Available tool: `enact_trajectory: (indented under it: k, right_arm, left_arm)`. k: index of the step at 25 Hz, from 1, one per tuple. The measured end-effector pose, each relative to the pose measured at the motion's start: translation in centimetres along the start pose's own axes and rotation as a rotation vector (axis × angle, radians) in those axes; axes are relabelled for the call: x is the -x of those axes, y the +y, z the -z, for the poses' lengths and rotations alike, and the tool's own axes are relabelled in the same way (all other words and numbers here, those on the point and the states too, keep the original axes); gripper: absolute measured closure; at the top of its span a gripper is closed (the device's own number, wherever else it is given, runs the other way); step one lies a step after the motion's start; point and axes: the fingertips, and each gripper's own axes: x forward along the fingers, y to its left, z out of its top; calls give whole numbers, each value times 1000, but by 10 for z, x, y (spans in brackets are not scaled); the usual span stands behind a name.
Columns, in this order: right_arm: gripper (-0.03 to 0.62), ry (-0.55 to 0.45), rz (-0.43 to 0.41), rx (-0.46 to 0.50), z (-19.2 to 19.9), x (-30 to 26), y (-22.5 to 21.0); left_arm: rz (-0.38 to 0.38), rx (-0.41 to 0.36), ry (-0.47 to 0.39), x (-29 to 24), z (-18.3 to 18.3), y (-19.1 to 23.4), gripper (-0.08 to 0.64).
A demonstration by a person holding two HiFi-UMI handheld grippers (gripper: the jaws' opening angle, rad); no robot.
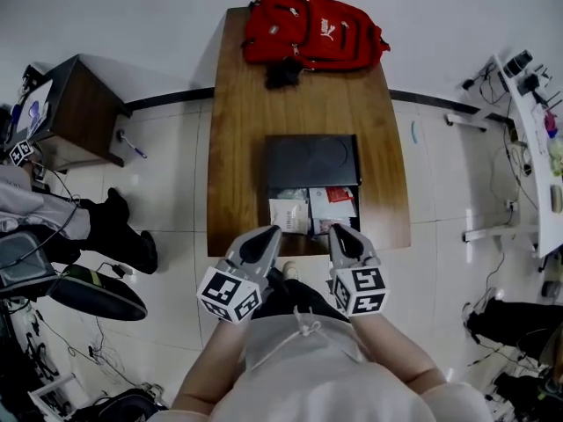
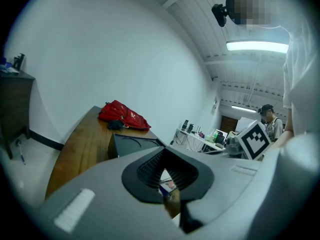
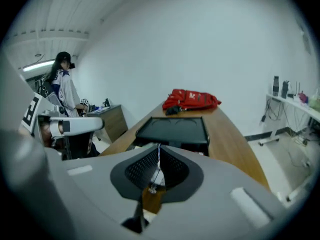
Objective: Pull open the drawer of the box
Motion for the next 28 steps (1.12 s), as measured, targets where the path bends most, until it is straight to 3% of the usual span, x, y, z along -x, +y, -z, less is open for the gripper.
enact_trajectory:
  k: [6, 13, 21, 28]
  right_arm:
    - [584, -209, 0, 62, -63, 29, -4]
    - [584, -320, -67, 113, -84, 58, 11]
    - [584, -346, -89, 155, -59, 100, 50]
    - [584, -370, -75, 177, -19, 165, 104]
  left_arm:
    - [1, -57, -63, 8, -35, -14, 554]
    - [9, -99, -102, 30, -50, -32, 554]
    - [16, -107, -102, 80, -29, -55, 554]
    - [41, -141, -123, 161, -5, -102, 554]
